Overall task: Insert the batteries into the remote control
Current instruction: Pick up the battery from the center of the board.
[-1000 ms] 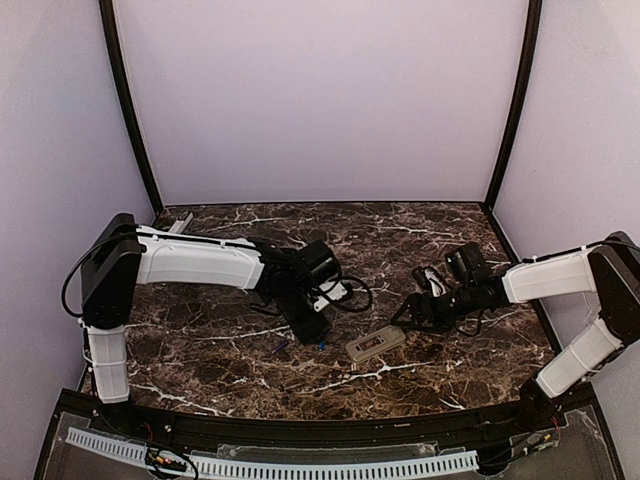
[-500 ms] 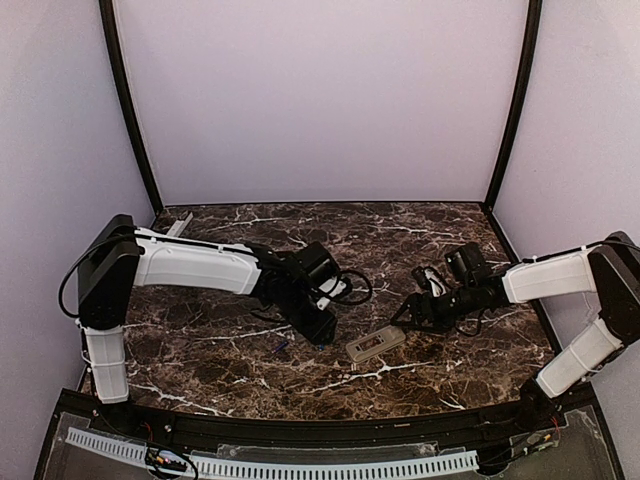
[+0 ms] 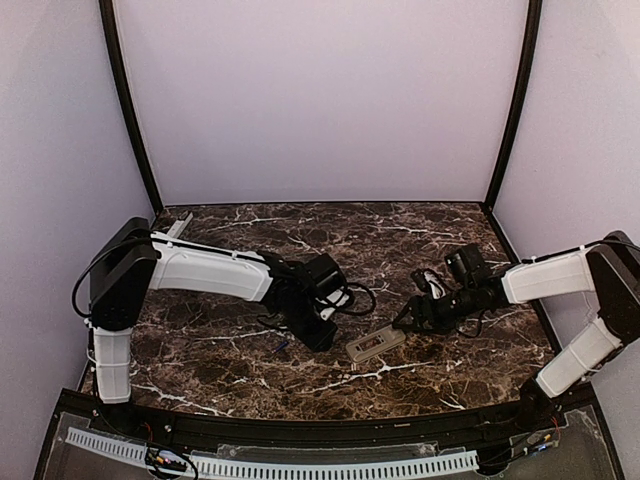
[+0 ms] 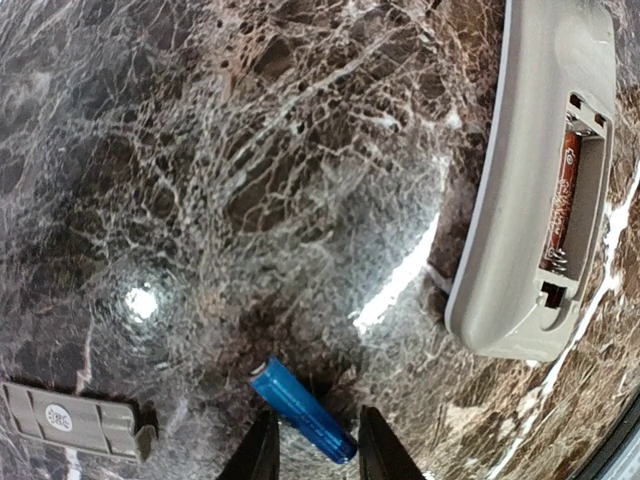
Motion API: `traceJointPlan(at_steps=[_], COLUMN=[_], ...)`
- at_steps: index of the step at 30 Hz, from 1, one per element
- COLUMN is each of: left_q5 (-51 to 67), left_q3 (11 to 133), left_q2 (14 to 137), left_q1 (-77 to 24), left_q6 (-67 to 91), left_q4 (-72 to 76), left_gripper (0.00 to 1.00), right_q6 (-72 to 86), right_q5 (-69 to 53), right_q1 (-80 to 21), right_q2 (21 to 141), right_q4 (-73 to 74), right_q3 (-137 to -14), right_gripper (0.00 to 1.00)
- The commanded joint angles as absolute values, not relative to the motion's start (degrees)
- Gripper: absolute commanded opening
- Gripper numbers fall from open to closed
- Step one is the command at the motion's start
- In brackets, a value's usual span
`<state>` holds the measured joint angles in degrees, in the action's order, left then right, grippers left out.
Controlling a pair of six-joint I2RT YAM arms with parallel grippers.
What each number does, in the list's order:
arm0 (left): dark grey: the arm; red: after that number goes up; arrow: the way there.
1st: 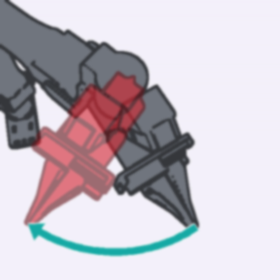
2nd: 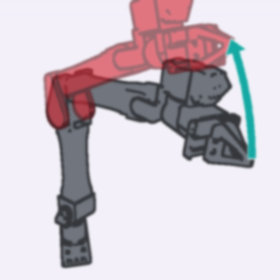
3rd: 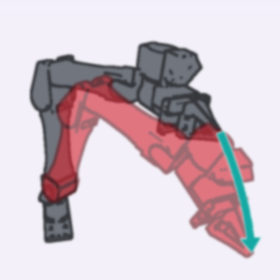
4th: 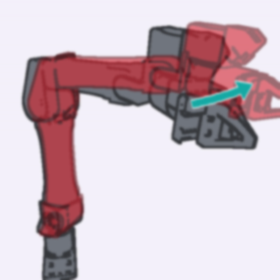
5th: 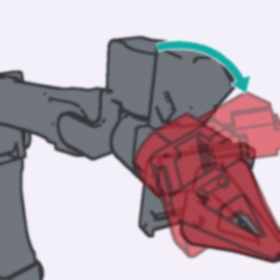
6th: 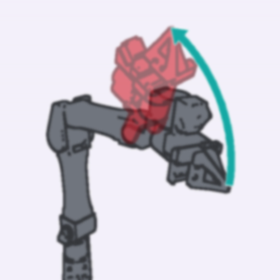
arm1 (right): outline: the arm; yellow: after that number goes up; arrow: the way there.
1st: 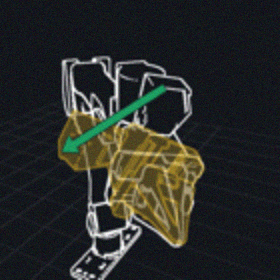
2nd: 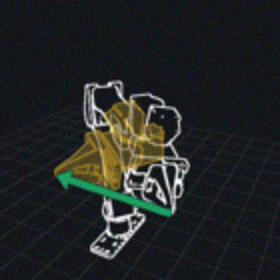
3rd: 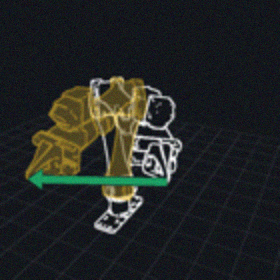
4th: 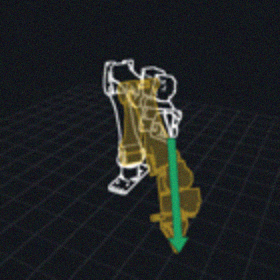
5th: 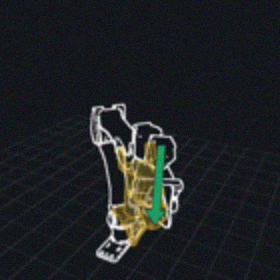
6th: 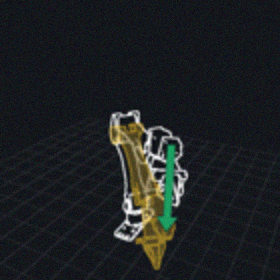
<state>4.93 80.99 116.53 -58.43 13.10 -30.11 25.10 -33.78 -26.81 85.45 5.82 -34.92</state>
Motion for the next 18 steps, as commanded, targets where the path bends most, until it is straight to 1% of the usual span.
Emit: traceJointPlan(at_steps=[1,3,10,12,15,18], left_q5=[3.2,2.7,2.1,2.0,1.6,2.5], left_q3=[82.7,83.1,83.5,83.3,82.5,81.3], left_q2=[117.3,117.4,117.4,117.1,115.8,113.1], left_q1=[-58.8,-58.7,-58.7,-58.7,-58.8,-58.8], left_q6=[13.5,13.3,11.4,10.5,8.8,7.2], left_q4=[-33.4,-34.0,-35.8,-35.8,-35.1,-33.2], left_gripper=[0.26,0.23,0.17,0.13,0.02,0.01], right_q6=[24.4,24.3,24.2,24.2,24.3,24.1], right_q5=[-36.3,-36.7,-38.3,-38.5,-38.7,-38.4], right_q1=[-26.5,-26.5,-26.5,-26.6,-26.7,-26.8], right_q2=[86.7,86.9,88.6,89.4,90.4,91.4], right_q4=[5.9,5.8,4.6,4.2,3.5,3.1], right_q3=[-33.9,-33.9,-33.5,-33.5,-33.6,-34.0], right_gripper=[0.76,0.74,0.68,0.67,0.65,0.61])
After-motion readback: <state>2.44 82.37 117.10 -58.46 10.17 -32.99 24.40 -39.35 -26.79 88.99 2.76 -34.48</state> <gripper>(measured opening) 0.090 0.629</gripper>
